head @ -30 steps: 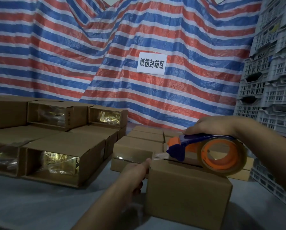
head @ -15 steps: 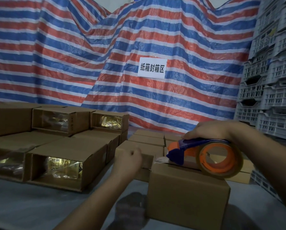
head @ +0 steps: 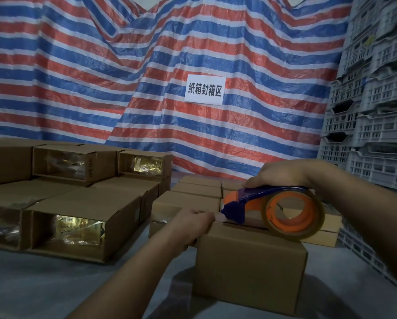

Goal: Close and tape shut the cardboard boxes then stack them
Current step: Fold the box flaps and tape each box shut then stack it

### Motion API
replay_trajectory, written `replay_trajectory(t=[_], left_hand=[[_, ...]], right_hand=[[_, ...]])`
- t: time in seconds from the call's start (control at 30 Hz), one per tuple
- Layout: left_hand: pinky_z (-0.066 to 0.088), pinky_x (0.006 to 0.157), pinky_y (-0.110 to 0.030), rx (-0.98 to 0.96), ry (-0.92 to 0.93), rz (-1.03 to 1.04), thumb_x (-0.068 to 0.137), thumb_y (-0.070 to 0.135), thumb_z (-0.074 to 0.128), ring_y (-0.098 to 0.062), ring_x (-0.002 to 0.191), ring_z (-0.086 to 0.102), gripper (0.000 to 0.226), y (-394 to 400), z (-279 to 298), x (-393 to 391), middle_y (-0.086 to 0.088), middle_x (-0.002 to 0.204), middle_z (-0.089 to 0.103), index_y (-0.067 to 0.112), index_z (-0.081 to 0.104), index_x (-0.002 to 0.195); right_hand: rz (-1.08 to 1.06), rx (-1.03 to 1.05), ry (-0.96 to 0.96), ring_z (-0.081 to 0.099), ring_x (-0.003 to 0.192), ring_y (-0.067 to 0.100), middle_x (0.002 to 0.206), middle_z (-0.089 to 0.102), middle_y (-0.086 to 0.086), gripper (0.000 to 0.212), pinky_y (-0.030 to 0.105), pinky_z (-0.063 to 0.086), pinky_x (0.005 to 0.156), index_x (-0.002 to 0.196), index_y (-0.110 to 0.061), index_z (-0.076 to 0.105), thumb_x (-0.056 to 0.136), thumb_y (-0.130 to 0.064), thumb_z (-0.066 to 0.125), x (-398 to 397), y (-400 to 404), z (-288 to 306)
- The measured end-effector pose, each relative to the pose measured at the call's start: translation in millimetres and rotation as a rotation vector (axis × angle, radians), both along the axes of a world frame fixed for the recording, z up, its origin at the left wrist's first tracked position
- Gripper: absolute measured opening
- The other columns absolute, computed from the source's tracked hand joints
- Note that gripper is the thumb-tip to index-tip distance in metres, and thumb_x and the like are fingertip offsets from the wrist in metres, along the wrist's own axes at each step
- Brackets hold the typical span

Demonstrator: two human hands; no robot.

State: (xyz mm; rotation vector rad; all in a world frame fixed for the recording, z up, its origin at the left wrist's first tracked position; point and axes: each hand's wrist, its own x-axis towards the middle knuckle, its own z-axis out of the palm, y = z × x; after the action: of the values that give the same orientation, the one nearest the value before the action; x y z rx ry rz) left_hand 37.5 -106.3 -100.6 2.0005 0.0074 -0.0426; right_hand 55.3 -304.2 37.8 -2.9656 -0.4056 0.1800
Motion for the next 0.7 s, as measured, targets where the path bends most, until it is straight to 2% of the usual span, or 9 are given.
replay_trajectory(t=[0.1,0.17,0.27,0.37,0.47,0.53,0.6,0.67,0.7], left_hand=[[0.036,0.052,-0.024,0.048,0.012,0.014,0.097,0.052,0.049,-0.012,0.07,0.05,0.041,0,4,0,-0.002,0.089,0.059,0.021,0.058,0.122],[0.036,0.055,-0.025,0.064,0.02,0.017,0.097,0.051,0.049,-0.014,0.072,0.05,0.04,1,4,0,-0.003,0.091,0.059,0.021,0.058,0.121],[0.036,0.054,-0.024,0.036,0.016,0.022,0.097,0.049,0.049,-0.014,0.071,0.048,0.032,0,2,-1,-0.004,0.089,0.058,0.022,0.058,0.112],[0.037,0.057,-0.024,0.022,0.013,0.005,0.097,0.049,0.05,-0.016,0.073,0.048,0.026,0,1,-2,-0.005,0.09,0.058,0.025,0.058,0.101],[0.036,0.053,-0.022,0.049,0.044,0.002,0.096,0.051,0.051,-0.014,0.068,0.047,0.029,2,5,-1,-0.004,0.084,0.057,0.023,0.06,0.099],[0.038,0.051,-0.021,0.142,0.057,-0.002,0.095,0.055,0.051,-0.012,0.064,0.048,0.038,4,13,0,-0.002,0.084,0.058,0.02,0.062,0.105],[0.047,0.064,-0.024,0.375,-0.079,0.031,0.093,0.057,0.052,-0.011,0.075,0.056,0.04,4,19,1,0.0,0.092,0.063,0.02,0.062,0.102],[0.055,0.074,-0.03,0.603,-0.368,0.13,0.094,0.052,0.055,-0.009,0.076,0.062,0.03,-3,23,-2,0.004,0.084,0.066,0.023,0.062,0.088],[0.056,0.072,-0.03,0.647,-0.516,0.167,0.095,0.049,0.054,-0.007,0.074,0.062,0.025,-9,25,-8,0.006,0.08,0.065,0.026,0.06,0.085]], right_hand=[[0.061,-0.047,-0.048,0.06,0.065,0.004,0.072,0.066,-0.008,0.029,0.019,0.046,0.066,0.086,-0.03,0.062,0.104,-0.048,0.047,-2,-10,4],[0.033,0.028,-0.058,0.059,0.074,0.006,0.088,0.065,-0.005,0.021,0.02,0.052,0.074,0.087,-0.032,0.066,0.101,-0.043,0.055,-8,-28,9],[-0.081,-0.097,-0.024,0.061,0.058,-0.003,0.078,0.068,-0.006,0.037,0.012,0.048,0.062,0.082,-0.046,0.073,0.101,-0.058,0.044,-23,-51,20],[-0.192,-0.211,-0.044,0.068,0.065,0.007,0.078,0.075,-0.003,0.055,0.024,0.05,0.066,0.092,-0.024,0.073,0.09,-0.074,0.048,-17,-57,14],[-0.205,-0.28,-0.065,0.069,0.077,0.014,0.088,0.075,0.002,0.054,0.029,0.052,0.076,0.094,-0.022,0.07,0.09,-0.073,0.05,-8,-51,2],[-0.214,-0.275,-0.05,0.066,0.073,0.013,0.085,0.073,0.002,0.054,0.028,0.05,0.073,0.093,-0.022,0.068,0.09,-0.072,0.05,-9,-50,1],[-0.225,-0.256,-0.032,0.064,0.066,0.012,0.076,0.07,-0.002,0.053,0.026,0.049,0.068,0.091,-0.022,0.068,0.09,-0.072,0.05,-9,-51,2],[-0.231,-0.255,-0.017,0.064,0.064,0.01,0.074,0.069,-0.003,0.052,0.025,0.048,0.067,0.092,-0.021,0.067,0.091,-0.07,0.051,-7,-51,0],[-0.234,-0.26,-0.014,0.064,0.065,0.011,0.075,0.069,-0.002,0.051,0.026,0.049,0.067,0.094,-0.021,0.067,0.091,-0.07,0.051,-6,-49,0]])
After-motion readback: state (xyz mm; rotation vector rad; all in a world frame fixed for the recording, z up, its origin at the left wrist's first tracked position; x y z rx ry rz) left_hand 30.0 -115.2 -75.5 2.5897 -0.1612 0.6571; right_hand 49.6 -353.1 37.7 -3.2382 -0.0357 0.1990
